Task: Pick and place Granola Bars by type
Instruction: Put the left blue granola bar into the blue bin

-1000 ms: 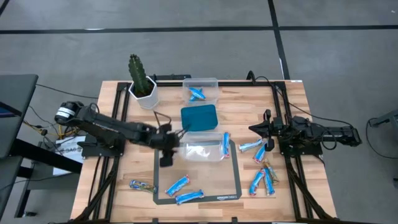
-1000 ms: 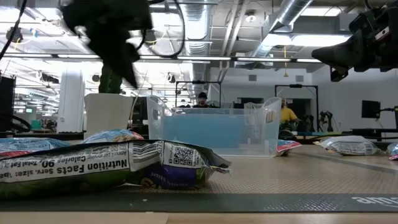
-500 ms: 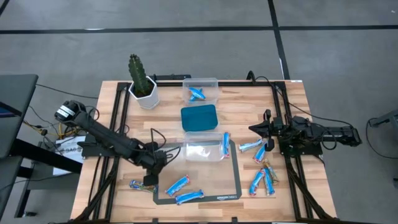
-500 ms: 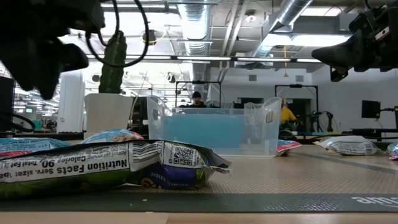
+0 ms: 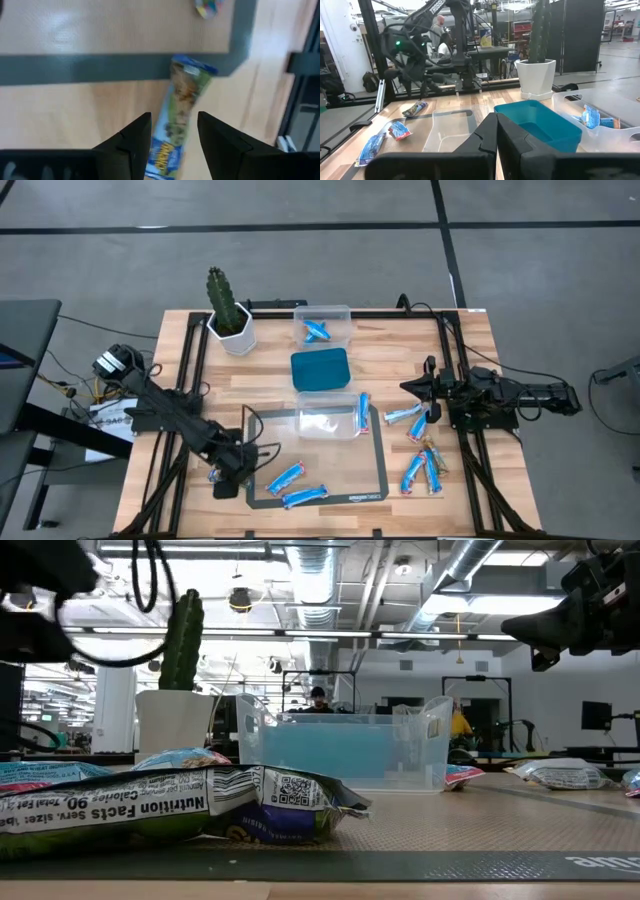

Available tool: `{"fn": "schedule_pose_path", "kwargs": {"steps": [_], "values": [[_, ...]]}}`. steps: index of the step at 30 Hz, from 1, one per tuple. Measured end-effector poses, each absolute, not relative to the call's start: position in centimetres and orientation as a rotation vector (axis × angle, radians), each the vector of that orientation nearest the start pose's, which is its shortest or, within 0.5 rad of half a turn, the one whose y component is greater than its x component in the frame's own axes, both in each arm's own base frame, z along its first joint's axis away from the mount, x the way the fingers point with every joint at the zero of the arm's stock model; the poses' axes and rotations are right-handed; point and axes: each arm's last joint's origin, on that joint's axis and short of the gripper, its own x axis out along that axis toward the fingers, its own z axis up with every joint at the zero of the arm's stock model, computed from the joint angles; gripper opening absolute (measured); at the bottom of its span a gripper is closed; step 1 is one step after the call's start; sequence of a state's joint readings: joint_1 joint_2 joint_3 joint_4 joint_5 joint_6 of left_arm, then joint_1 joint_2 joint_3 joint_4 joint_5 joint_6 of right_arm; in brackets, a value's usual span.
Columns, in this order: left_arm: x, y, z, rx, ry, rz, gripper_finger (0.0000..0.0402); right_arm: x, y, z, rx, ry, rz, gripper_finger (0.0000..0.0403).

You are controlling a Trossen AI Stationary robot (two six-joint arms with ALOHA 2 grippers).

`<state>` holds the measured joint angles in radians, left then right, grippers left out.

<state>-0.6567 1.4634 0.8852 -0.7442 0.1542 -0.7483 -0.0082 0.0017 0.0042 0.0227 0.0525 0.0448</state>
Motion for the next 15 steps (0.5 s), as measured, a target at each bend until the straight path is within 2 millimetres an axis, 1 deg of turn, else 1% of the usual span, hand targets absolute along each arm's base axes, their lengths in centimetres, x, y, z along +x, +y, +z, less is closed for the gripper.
{"fn": "schedule_pose_path", "kwargs": {"steps": [4, 9, 15], "values": [[19.3, -17.0, 18.1, -0.254, 1.506, -0.163, 0.0153, 9.7, -0.2, 16.7, 0.045, -0.027, -0.06, 0.0], [19.3, -18.1, 17.2, -0.227, 1.499, -0.18, 0.0153, 9.7, -0.2, 16.7, 0.045, -0.027, -0.06, 0.0], [19.3, -18.7, 16.1, -0.176, 1.496, -0.153, 0.0153, 9.7, -0.2, 16.7, 0.045, -0.026, -0.06, 0.0]]}}
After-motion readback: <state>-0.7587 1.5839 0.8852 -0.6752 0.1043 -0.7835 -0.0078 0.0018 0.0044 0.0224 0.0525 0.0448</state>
